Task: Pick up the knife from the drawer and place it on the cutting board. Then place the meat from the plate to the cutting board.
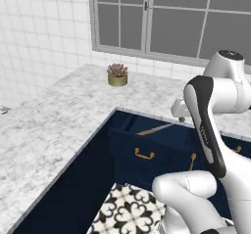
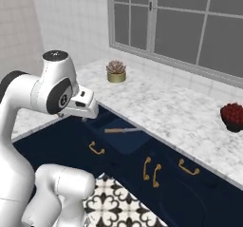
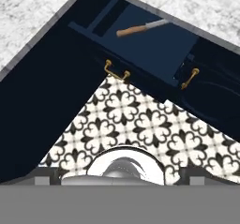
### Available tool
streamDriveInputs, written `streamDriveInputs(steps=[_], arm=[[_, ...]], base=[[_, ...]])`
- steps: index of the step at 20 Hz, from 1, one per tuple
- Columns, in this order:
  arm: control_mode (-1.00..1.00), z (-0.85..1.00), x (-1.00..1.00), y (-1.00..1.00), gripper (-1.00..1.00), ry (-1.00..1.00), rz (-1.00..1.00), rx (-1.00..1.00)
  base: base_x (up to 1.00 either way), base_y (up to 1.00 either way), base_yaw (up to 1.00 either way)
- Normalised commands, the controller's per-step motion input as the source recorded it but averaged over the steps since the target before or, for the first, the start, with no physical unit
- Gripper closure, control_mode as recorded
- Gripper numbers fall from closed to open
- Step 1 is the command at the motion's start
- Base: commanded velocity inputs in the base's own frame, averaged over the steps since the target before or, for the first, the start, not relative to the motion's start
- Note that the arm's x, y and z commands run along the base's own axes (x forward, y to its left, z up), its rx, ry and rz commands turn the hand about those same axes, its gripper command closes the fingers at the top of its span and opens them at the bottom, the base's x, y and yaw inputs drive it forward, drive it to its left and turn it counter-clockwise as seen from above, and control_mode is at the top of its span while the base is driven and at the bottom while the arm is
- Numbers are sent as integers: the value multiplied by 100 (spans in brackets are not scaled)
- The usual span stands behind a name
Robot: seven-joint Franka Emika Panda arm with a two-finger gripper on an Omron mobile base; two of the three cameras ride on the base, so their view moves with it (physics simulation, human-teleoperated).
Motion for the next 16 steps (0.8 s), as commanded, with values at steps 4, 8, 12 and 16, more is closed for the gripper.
streamDriveInputs(steps=[4, 8, 12, 16], arm=[[100, 0, 0, 0, -100, 0, 0, 0], [100, 0, 0, 0, -100, 0, 0, 0], [100, 0, 0, 0, -100, 0, 0, 0], [100, 0, 0, 0, -100, 0, 0, 0]], base=[[26, -71, 35], [29, -67, 28], [4, -39, 26], [-39, -4, 25]])
